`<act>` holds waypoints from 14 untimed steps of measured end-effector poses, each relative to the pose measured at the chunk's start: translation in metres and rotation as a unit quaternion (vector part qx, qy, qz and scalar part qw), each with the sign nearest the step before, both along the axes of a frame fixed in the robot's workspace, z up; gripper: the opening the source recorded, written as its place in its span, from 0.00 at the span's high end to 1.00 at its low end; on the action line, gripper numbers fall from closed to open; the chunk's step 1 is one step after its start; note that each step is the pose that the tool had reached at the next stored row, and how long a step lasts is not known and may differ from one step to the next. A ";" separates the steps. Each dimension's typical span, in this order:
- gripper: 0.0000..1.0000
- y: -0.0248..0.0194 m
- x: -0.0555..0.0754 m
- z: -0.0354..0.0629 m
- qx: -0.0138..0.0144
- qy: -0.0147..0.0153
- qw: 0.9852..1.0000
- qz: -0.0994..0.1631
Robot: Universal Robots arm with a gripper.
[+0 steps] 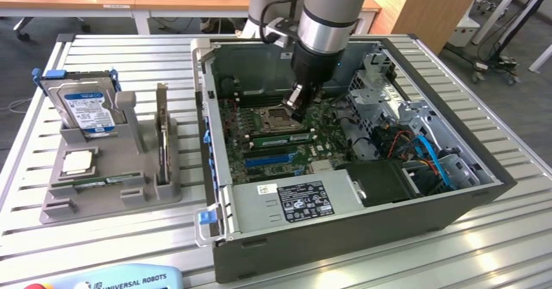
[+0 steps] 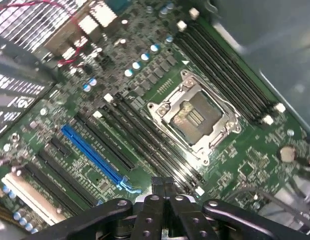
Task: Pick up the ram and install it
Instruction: 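Press down the ram until it locks into place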
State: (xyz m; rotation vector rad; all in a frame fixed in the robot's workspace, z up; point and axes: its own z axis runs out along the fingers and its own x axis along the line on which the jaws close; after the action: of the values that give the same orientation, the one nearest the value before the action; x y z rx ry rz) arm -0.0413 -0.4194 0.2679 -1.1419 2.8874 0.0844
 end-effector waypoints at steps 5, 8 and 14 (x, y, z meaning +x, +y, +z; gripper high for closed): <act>0.90 0.0000 0.000 0.0000 -0.001 0.000 0.995 -0.098; 0.90 0.0000 0.000 -0.0001 -0.001 0.000 0.992 -0.125; 0.90 0.0000 0.000 -0.0003 -0.001 0.000 0.984 -0.179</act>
State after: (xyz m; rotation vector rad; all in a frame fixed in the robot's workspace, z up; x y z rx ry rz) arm -0.0413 -0.4194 0.2675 -0.6044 3.0372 0.0711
